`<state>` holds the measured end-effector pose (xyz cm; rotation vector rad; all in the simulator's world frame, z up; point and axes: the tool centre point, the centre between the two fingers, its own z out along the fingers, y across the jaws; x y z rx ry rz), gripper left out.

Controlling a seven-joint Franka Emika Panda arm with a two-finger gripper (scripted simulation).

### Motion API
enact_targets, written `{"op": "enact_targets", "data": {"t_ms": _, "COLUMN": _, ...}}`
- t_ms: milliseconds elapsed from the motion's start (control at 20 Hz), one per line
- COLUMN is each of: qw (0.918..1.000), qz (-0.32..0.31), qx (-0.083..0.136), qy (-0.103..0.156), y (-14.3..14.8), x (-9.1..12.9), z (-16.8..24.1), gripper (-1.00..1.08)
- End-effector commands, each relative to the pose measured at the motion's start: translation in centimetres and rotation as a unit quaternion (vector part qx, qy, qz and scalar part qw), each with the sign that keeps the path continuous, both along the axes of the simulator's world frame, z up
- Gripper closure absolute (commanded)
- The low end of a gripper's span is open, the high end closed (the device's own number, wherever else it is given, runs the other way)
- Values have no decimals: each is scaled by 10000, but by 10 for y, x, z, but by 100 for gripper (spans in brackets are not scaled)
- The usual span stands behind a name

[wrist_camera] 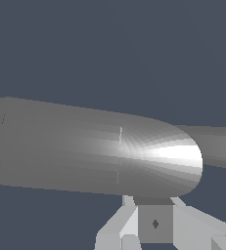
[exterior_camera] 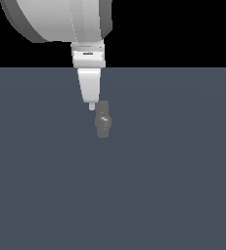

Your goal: Turn on the faucet by rotating a designated handle.

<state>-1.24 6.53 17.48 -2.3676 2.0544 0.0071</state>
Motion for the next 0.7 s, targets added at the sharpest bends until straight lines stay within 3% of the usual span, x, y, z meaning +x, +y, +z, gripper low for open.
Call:
{"op": "enact_targets", "data": {"t_ms": 0, "qw": 9998, "qz": -219, "qx": -37, "qy": 2, "y": -42, "x": 1, "z": -2, "gripper": 108}}
{"op": "enact_targets", "data": {"t_ms": 150, "qw": 9997, "qz": -228, "qx": -40, "qy": 6, "y": -56, "x": -1, "z": -2, "gripper": 108}}
{"op": "enact_targets", "data": {"t_ms": 200, "qw": 10000, "qz": 6, "qx": 19, "qy": -7, "y": -22, "x": 0, "z": 0, "gripper": 108}}
{"op": "enact_targets", "data": {"t_ms": 650, "qw": 10000, "qz": -77, "qx": -2, "qy": -2, "y": -55, "x": 19, "z": -1, "gripper": 108}}
